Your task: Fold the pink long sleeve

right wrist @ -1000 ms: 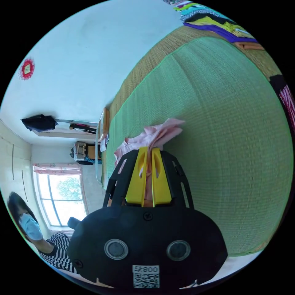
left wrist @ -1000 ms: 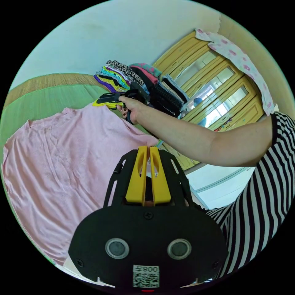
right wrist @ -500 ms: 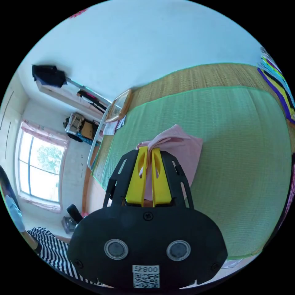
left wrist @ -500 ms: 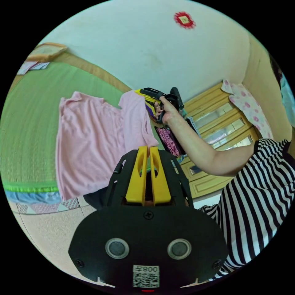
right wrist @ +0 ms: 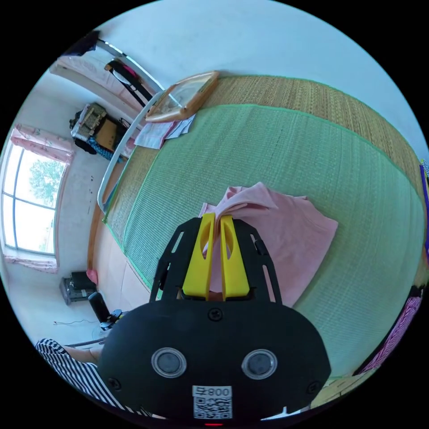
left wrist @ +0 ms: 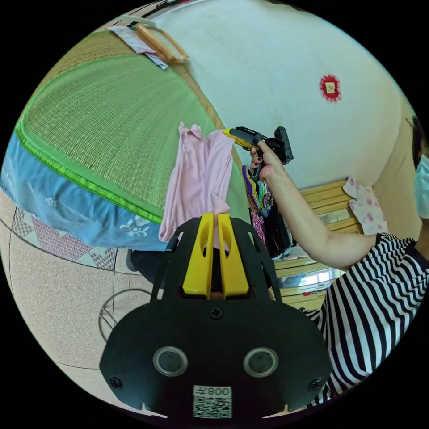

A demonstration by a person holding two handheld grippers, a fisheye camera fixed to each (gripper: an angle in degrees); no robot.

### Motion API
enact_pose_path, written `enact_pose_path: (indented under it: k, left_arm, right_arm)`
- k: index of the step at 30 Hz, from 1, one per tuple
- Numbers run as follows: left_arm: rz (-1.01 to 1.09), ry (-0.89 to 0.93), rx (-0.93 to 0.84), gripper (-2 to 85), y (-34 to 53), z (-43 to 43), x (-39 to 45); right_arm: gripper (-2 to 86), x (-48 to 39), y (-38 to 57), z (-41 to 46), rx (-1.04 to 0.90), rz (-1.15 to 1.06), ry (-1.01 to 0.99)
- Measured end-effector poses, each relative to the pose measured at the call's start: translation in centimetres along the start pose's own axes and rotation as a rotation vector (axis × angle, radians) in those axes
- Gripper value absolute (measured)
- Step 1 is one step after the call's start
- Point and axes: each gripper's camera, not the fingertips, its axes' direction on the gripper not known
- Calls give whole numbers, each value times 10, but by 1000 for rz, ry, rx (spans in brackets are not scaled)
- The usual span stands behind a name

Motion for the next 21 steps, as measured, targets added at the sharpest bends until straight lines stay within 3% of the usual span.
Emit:
enact_pose_path:
  k: [7, 15, 21]
  left_arm:
    - [-98, -37, -52, 10, -20, -39, -21]
    - [-133, -37, -70, 11, -34, -84, -23]
    - [-139, -25, -83, 12, -40, -115, -19]
  right_arm:
    - [21, -67, -56, 45, -127, -36, 80]
    - [44, -161, -107, 72, -282, -281, 283]
    - [59, -201, -132, 70, -355, -403, 290]
